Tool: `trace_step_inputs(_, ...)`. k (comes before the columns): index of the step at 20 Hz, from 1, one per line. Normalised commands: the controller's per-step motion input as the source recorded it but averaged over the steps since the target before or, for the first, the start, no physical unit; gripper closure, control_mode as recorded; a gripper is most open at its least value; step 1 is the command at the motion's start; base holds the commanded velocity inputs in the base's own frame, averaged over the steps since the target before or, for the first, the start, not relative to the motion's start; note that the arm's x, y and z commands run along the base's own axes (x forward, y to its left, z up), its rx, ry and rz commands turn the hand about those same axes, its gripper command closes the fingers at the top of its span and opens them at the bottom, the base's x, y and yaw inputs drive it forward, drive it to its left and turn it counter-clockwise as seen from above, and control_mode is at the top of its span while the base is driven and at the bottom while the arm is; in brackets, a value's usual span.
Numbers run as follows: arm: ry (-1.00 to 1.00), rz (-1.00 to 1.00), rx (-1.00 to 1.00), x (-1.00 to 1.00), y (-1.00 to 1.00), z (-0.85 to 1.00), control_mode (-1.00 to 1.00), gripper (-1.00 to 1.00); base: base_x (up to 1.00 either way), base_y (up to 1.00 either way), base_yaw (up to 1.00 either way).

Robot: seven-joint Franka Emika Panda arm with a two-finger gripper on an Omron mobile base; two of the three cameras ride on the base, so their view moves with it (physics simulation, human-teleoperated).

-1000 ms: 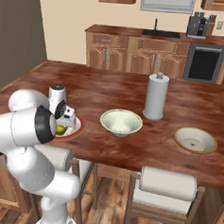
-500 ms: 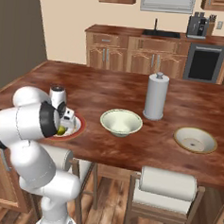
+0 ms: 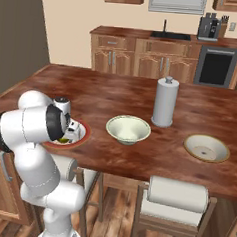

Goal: Take the fruits from the plate on the dining counter and place two fruits in each bowl.

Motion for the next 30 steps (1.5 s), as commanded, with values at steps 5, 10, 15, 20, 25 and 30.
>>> trace_step_inputs(5, 0.00, 0.00, 0.00, 0.00, 0.00, 0.00, -1.00, 1.00, 0.00, 0.00, 0.00)
trace_step_inputs(10, 0.00, 0.00, 0.00, 0.00, 0.00, 0.00, -1.00, 1.00, 0.00, 0.00, 0.00)
trace_step_inputs(15, -0.12, 0.02, 0.00, -0.22, -0.08, 0.59, -1.00, 1.00, 0.00, 0.00, 0.00)
trace_step_inputs(20, -0.16, 0.00, 0.00, -0.18, -0.32, 0.96, -1.00, 1.00, 0.00, 0.00, 0.00)
trace_step_inputs(25, -0.03, 0.00, 0.00, 0.00, -0.51, 0.85, -1.00, 1.00, 0.00, 0.00, 0.00)
trace_step_inputs(30, 0.04, 0.00, -0.04, 0.05, -0.72, 0.54, -1.00, 1.00, 0.00, 0.00, 0.00)
